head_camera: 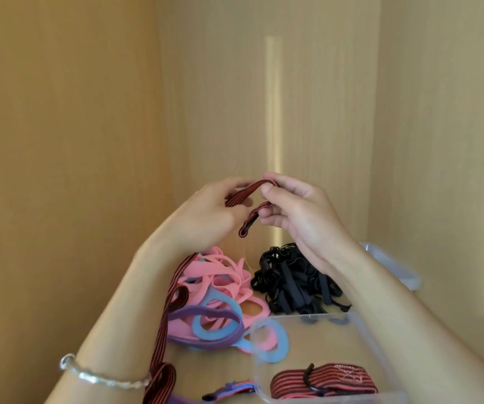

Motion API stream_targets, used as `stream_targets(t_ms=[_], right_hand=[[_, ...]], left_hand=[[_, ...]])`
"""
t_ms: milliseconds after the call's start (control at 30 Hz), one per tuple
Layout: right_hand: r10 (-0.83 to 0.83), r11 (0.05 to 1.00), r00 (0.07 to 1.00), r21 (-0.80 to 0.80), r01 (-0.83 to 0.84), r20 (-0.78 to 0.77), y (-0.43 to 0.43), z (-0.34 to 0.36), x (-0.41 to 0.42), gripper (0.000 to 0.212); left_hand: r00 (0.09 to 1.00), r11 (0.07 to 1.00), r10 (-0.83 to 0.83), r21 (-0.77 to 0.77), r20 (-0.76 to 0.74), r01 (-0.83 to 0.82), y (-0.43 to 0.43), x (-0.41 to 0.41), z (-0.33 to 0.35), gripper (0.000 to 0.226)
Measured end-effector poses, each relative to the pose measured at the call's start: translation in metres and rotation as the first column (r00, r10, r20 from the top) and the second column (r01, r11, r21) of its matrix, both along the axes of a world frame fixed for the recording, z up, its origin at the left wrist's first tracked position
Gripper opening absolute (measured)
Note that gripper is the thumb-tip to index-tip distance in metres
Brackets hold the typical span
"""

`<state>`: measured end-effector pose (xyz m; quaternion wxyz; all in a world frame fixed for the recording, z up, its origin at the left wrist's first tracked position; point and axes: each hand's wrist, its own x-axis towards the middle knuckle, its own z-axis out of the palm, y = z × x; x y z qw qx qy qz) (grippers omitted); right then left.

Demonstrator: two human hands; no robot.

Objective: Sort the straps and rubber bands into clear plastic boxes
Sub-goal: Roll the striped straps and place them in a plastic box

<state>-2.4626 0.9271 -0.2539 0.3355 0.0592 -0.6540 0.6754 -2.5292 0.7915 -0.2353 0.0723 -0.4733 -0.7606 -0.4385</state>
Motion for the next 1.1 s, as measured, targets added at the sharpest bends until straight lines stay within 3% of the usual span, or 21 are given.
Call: stream_targets(t_ms=[67,167,267,367,500,567,667,867,967,1033,1100], right_hand=[[0.042,0.999,0.999,-0.034,-0.042,-0.007,0.001,-0.001,0.001,0.03],[0.108,0.989,0.994,-0.102,-0.11,-0.021,0.002,-0.002,0.003,0.024],[0.141,0.981,0.989,-0.128,-0.144,-0.036,0.004,-0.002,0.005,0.018],[0.1,0.994,0.995,-0.053,-0.1,-0.013,0.006,-0.003,0.006,0.021],[0.072,0.997,0.997,-0.01,-0.072,0.011,0.007,-0.005,0.005,0.037],[0.069,0.997,0.997,0.02,-0.07,0.038,0.007,-0.007,0.003,0.041],[0.067,0.993,0.994,0.095,-0.075,0.088,0.006,-0.01,0.001,0.025],[-0.001,0.991,0.991,0.13,-0.017,0.135,0.008,-0.011,-0.001,0.012],[-0.005,0.994,0.988,0.111,-0.012,0.156,0.009,-0.01,0.001,0.027],[-0.03,0.983,0.983,0.183,-0.003,0.182,0.01,-0.01,0.003,0.031],[-0.037,0.96,0.976,0.278,-0.025,0.213,0.014,-0.009,0.006,0.037]], left_hand=[[0.983,0.987,-0.156,0.064,0.097,0.151,0.001,0.005,-0.001,0.035],[0.976,0.979,-0.203,0.013,0.084,0.202,0.0,0.002,-0.006,0.034],[0.989,0.989,-0.141,-0.039,0.049,0.143,0.0,-0.006,-0.011,0.029],[0.994,0.994,-0.1,-0.038,0.043,0.102,0.001,-0.008,-0.014,0.025],[1.0,0.998,0.0,0.059,-0.014,0.001,0.003,-0.012,-0.013,0.027],[0.999,0.988,0.008,0.152,0.036,-0.013,0.006,-0.012,-0.013,0.027],[0.996,0.976,-0.019,0.216,0.086,0.0,0.008,-0.009,-0.014,0.028],[0.994,0.99,-0.053,0.134,0.099,0.039,0.01,-0.001,-0.015,0.039],[0.999,0.99,0.007,0.139,0.04,-0.013,0.01,-0.003,-0.016,0.024],[0.995,0.985,0.086,0.155,-0.051,-0.077,0.009,-0.011,-0.016,0.013],[0.988,0.973,0.136,0.196,-0.067,-0.121,0.009,-0.019,-0.017,0.021]])
